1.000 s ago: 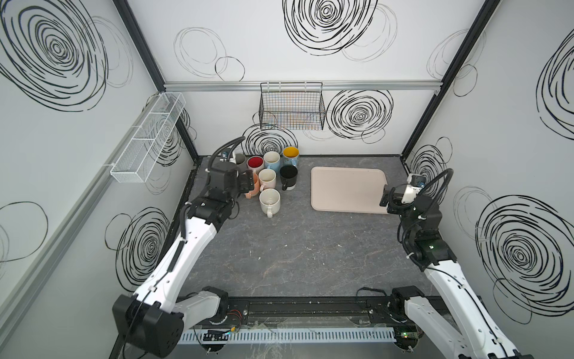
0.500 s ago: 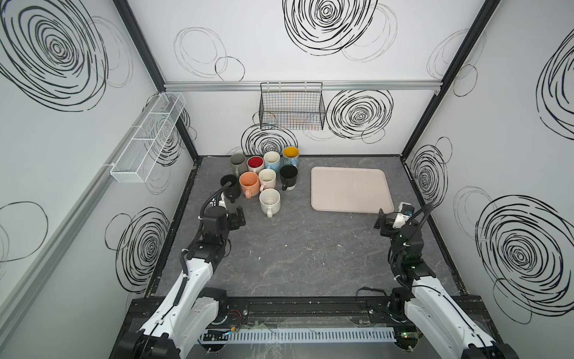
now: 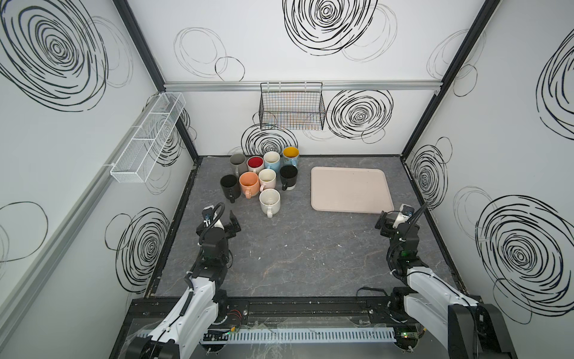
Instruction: Turn the mug right side up
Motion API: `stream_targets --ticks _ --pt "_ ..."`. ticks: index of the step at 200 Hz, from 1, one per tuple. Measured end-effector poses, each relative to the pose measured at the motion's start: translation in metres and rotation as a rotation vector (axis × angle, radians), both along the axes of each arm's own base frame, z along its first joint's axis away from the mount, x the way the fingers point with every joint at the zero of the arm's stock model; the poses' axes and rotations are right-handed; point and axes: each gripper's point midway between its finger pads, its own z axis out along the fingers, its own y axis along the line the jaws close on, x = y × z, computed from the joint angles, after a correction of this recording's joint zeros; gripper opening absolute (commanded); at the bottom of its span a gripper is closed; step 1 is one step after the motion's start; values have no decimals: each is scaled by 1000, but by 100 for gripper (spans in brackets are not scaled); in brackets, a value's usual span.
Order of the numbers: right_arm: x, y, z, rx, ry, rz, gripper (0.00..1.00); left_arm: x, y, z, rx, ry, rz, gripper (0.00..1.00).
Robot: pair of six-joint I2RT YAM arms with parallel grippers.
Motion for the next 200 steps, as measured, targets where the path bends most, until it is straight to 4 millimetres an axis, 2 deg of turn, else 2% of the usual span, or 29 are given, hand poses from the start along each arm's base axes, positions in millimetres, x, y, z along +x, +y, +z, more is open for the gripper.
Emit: stream_targets --ticks 15,53,90,119,164,200 --pt "3 -6 -3 7 -4 -18 100 0 1 -3 23 -21 2 99" --pt "11 -13 0 16 -44 -27 100 3 5 -31 68 26 -10 99" --pt "19 -21 -5 55 -70 -27 100 18 5 -26 51 -41 -59 99" --pt "24 -13 -19 73 -41 22 100 28 4 -26 32 -74 -115 99" --pt "32 -5 -28 85 -24 66 100 38 -2 -26 19 -116 -177 99" --pt "50 -3 -15 77 -41 74 100 46 -11 -18 34 -142 -205 99"
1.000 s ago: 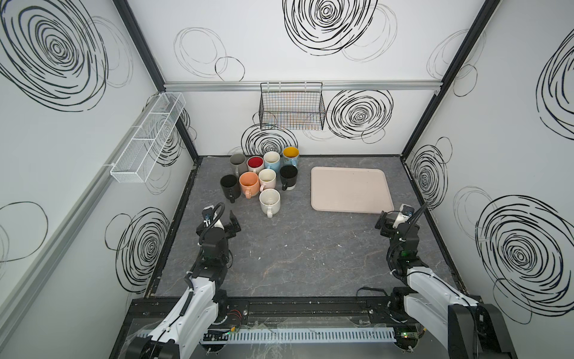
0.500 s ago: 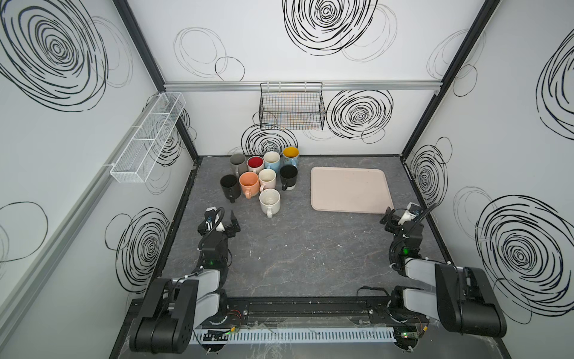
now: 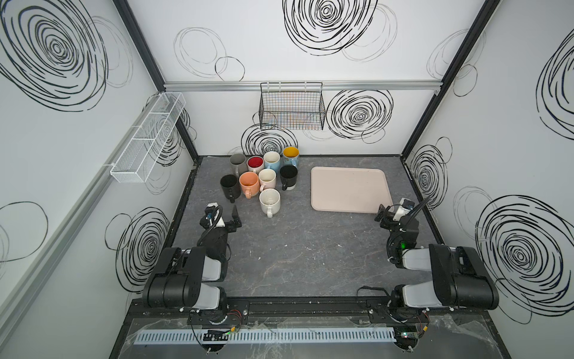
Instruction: Turn the mug right side up
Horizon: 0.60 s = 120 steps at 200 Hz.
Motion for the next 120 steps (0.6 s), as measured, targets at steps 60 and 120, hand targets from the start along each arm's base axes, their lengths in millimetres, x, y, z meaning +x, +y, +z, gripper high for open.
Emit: stream_targets --ticks 60,120 --pt "12 6 1 -25 26 -1 100 19 -11 3 37 10 -25 99" --pt "11 4 -3 -29 45 -12 100 22 -18 -3 70 47 -39 99"
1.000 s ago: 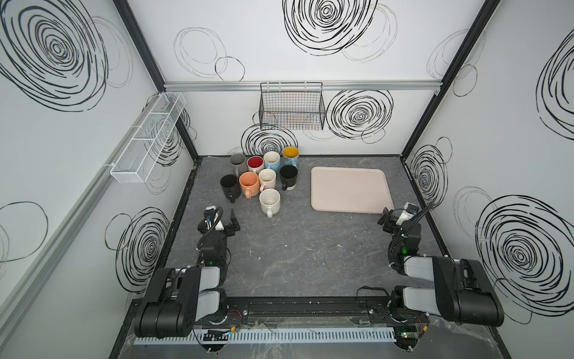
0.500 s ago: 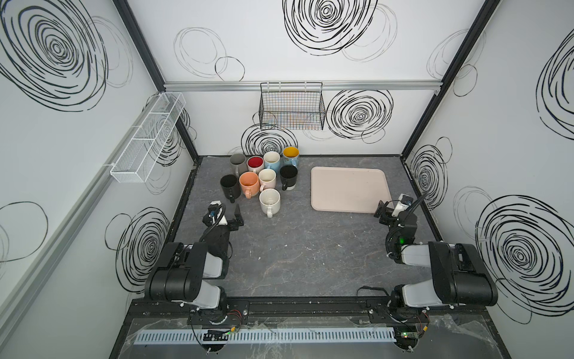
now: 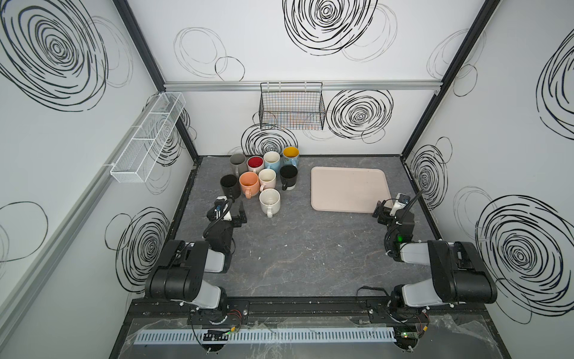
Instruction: Turn the mug right side up
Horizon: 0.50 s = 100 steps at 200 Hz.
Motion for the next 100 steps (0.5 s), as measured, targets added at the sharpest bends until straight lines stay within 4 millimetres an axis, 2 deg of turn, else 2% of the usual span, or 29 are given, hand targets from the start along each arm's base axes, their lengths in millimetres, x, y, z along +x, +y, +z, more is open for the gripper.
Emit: stream_targets --ticks 100 --pt "0 0 0 -2 0 -2 100 0 0 -5 10 21 3 99"
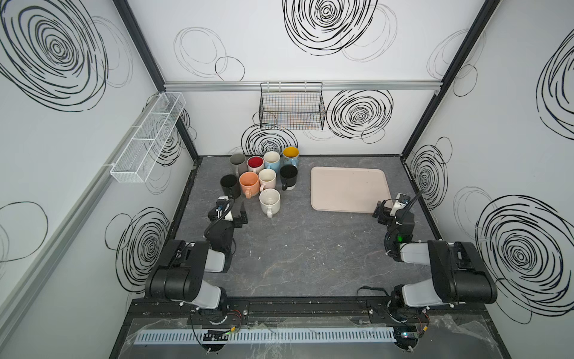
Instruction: Turn the mug right side up
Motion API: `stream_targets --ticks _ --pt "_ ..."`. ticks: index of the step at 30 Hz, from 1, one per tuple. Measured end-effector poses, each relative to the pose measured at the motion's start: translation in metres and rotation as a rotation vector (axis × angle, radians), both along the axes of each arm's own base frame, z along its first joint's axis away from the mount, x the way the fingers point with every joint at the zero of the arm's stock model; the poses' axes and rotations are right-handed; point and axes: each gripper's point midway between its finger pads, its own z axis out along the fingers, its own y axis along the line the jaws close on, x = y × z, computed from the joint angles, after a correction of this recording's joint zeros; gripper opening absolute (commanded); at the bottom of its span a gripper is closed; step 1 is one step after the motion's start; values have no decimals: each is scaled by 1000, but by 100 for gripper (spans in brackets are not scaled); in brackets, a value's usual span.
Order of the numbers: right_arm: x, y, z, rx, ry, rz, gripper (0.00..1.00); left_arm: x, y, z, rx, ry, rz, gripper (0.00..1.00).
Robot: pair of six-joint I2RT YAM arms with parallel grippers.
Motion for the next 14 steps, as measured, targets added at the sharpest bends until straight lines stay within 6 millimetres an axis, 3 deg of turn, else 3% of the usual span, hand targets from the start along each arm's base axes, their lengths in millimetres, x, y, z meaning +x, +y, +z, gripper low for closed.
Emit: stream_targets --ticks 14 --pt "0 0 0 0 0 -1 100 1 -3 -1 21 8 12 99"
